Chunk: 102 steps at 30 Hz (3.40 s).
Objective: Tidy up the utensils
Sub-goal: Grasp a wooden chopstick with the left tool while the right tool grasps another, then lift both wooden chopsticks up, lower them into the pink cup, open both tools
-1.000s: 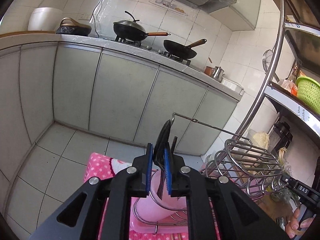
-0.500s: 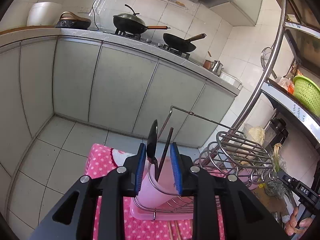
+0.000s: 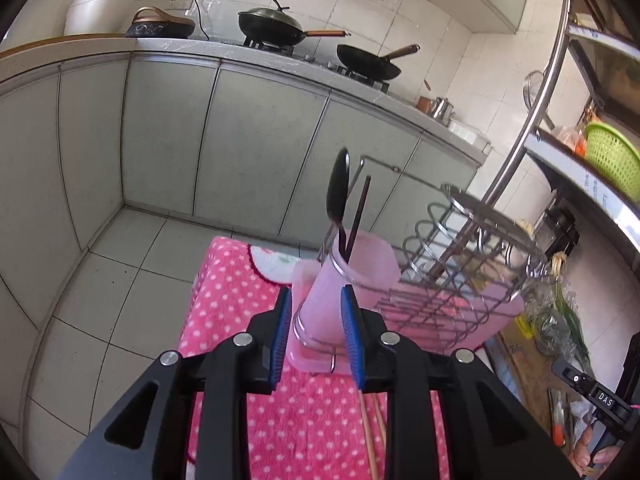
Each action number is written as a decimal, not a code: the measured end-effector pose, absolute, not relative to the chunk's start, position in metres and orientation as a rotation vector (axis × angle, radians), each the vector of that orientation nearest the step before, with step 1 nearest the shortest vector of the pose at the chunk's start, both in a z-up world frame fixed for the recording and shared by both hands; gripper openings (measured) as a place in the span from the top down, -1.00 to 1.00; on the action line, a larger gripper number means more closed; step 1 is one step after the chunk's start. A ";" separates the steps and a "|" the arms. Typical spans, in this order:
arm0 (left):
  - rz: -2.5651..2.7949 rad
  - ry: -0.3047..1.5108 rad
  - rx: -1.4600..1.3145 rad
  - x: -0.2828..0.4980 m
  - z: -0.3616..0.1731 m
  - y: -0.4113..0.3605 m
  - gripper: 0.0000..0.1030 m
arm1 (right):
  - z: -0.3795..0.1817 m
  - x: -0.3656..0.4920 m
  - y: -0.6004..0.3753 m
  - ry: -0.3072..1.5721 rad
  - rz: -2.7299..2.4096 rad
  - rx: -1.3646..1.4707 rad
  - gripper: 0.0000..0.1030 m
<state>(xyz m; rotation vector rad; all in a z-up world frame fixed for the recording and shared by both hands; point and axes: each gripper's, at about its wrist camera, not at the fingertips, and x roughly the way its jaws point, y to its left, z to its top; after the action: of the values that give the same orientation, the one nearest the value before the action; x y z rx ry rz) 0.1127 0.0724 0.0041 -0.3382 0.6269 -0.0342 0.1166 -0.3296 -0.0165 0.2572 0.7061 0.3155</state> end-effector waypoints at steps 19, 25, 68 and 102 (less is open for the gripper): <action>-0.129 1.142 -0.265 0.163 -0.125 -0.029 0.69 | -0.105 0.136 -0.291 0.992 0.403 0.312 0.50; -0.097 1.157 -0.191 0.168 -0.138 -0.048 0.70 | -0.116 0.142 -0.283 1.020 0.414 0.298 0.50; -0.115 1.251 -0.243 0.163 -0.142 0.010 0.88 | -0.150 0.197 -0.212 1.229 0.249 0.139 0.88; -0.146 0.876 -0.220 0.103 -0.055 0.027 0.90 | -0.076 0.128 -0.299 0.891 0.351 0.337 0.88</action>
<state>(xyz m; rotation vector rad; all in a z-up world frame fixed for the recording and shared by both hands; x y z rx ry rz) 0.1034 0.0265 -0.0547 -0.2201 0.8756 -0.1461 0.1277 -0.2992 -0.0756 0.3367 0.8906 0.3515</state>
